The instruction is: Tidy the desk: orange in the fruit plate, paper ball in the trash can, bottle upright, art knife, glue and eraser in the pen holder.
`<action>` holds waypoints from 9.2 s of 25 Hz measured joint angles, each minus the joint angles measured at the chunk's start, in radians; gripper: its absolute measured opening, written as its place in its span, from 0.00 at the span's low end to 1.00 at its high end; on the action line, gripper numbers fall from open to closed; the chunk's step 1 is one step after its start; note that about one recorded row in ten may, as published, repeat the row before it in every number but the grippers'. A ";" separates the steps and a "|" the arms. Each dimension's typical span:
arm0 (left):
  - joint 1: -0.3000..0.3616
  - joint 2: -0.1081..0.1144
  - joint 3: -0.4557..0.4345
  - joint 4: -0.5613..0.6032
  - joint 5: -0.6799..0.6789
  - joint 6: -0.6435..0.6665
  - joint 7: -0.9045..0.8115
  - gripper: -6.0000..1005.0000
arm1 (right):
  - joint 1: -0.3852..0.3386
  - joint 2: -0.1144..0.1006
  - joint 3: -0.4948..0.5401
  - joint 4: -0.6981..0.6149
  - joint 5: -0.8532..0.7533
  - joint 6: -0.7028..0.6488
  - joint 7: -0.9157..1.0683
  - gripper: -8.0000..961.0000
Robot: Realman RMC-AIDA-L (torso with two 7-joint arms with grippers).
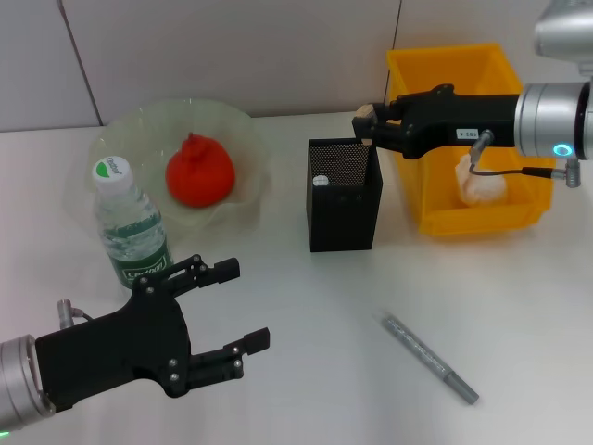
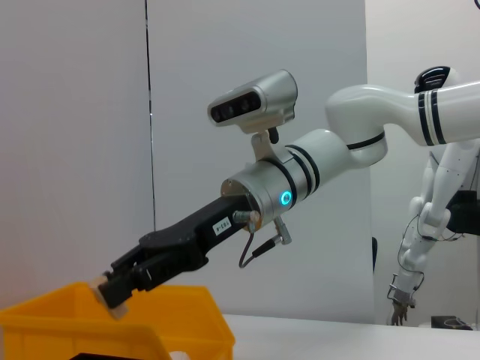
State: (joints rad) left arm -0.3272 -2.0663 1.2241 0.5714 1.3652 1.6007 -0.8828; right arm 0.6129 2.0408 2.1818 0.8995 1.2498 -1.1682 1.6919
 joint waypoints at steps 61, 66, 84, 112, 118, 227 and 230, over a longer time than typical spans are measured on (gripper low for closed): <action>-0.002 0.000 -0.002 -0.045 0.004 -0.004 0.001 0.80 | -0.249 0.038 -0.201 0.598 -0.344 -0.352 0.541 0.79; -0.003 0.000 -0.002 -0.053 0.005 -0.004 0.001 0.80 | -0.241 0.037 -0.276 0.659 -0.541 -0.414 0.625 0.79; -0.001 -0.001 -0.002 -0.064 0.000 -0.003 0.002 0.80 | -0.130 0.036 -0.374 0.628 -0.715 -0.540 0.782 0.79; -0.017 -0.001 -0.017 -0.059 -0.001 -0.004 0.015 0.80 | 0.045 0.037 -0.399 0.347 -0.720 -0.453 0.846 0.79; -0.020 -0.002 -0.017 -0.061 -0.002 -0.004 0.016 0.80 | 0.056 0.038 -0.463 0.328 -0.720 -0.436 0.857 0.79; -0.022 -0.001 -0.028 -0.064 -0.003 0.007 0.038 0.80 | -0.178 0.042 -0.633 0.993 -0.859 -0.307 0.974 0.15; -0.021 -0.002 -0.028 -0.064 -0.003 0.007 0.039 0.80 | -0.229 0.041 -0.635 1.046 -0.855 -0.241 0.954 0.15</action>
State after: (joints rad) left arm -0.3481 -2.0684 1.1965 0.5076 1.3621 1.6078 -0.8439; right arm 0.3838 2.0821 1.5464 1.9455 0.3943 -1.4087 2.6463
